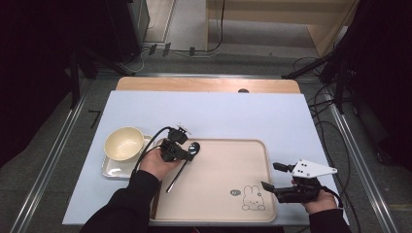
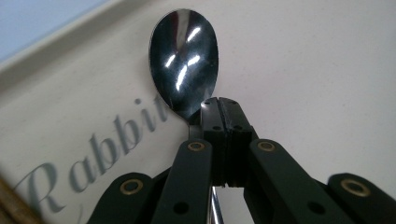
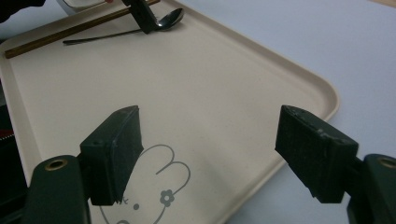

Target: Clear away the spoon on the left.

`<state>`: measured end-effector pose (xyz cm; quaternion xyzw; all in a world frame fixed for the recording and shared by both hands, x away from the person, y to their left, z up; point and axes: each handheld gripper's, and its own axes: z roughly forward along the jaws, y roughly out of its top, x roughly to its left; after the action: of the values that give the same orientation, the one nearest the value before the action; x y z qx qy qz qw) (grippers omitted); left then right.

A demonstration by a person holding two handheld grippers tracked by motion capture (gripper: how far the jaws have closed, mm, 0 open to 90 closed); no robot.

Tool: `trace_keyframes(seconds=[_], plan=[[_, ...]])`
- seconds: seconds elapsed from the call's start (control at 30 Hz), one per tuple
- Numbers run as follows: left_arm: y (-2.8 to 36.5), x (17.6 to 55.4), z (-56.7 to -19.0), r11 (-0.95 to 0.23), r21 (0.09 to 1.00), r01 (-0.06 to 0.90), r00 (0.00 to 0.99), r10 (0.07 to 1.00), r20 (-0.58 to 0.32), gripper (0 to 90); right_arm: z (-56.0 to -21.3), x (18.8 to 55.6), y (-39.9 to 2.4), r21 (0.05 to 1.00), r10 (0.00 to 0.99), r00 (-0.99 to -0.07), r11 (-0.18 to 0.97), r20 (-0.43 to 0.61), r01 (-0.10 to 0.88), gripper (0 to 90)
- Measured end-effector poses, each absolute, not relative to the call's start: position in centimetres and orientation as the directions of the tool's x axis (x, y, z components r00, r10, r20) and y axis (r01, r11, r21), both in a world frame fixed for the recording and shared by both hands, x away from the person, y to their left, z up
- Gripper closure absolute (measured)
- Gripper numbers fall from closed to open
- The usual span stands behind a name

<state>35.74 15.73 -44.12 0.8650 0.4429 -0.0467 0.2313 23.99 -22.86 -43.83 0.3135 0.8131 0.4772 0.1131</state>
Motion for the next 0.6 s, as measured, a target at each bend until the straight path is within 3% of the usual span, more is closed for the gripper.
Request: trace_keyframes(seconds=[0.6], plan=[[18.7, 36.3, -43.9, -0.422, 0.342, 0.839, 0.523, 0.799, -0.296, 89.9, -43.8, 24.0, -22.9, 0.848, 0.618, -0.778, 0.347, 0.115, 0.401, 22.9]])
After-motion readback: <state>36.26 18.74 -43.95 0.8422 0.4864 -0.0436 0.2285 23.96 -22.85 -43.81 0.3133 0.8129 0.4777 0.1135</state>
